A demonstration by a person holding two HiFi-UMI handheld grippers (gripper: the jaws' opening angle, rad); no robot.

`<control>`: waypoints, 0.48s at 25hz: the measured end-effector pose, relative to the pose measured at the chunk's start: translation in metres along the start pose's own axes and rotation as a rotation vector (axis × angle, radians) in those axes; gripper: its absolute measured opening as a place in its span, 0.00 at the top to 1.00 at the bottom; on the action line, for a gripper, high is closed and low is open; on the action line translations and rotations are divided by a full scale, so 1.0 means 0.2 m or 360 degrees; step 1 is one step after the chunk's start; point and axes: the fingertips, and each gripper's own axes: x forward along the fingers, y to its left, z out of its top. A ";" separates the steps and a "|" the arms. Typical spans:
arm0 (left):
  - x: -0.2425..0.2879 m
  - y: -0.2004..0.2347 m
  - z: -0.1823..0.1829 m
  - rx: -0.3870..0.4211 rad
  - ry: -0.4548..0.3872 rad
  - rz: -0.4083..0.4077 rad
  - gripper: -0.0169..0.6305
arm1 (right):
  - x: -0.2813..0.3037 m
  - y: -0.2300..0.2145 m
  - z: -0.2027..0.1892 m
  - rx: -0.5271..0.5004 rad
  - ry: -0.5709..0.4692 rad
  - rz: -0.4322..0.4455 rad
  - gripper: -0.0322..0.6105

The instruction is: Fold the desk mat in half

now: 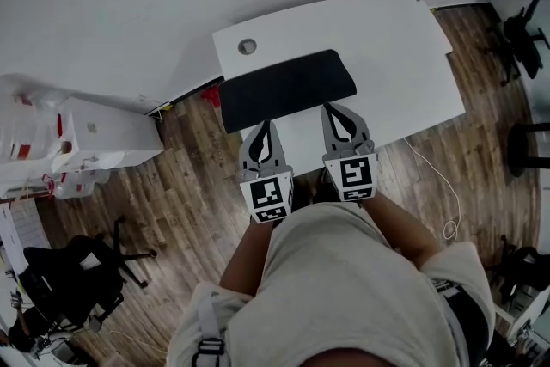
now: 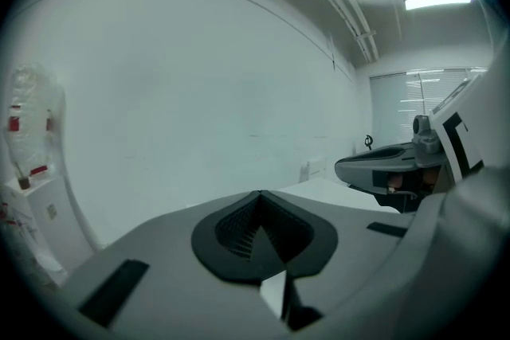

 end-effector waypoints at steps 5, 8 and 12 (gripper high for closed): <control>0.04 -0.14 0.06 -0.0006 -0.0033 -0.0036 0.95 | -0.07 -0.10 0.03 0.0029 -0.0036 -0.0012 0.89; 0.04 -0.21 0.10 0.0007 -0.0065 -0.0072 0.95 | -0.08 -0.15 0.06 0.0036 -0.0069 -0.0025 0.89; 0.06 -0.24 0.11 0.0028 -0.0061 -0.0090 0.95 | -0.09 -0.16 0.08 0.0025 -0.0094 -0.0019 0.89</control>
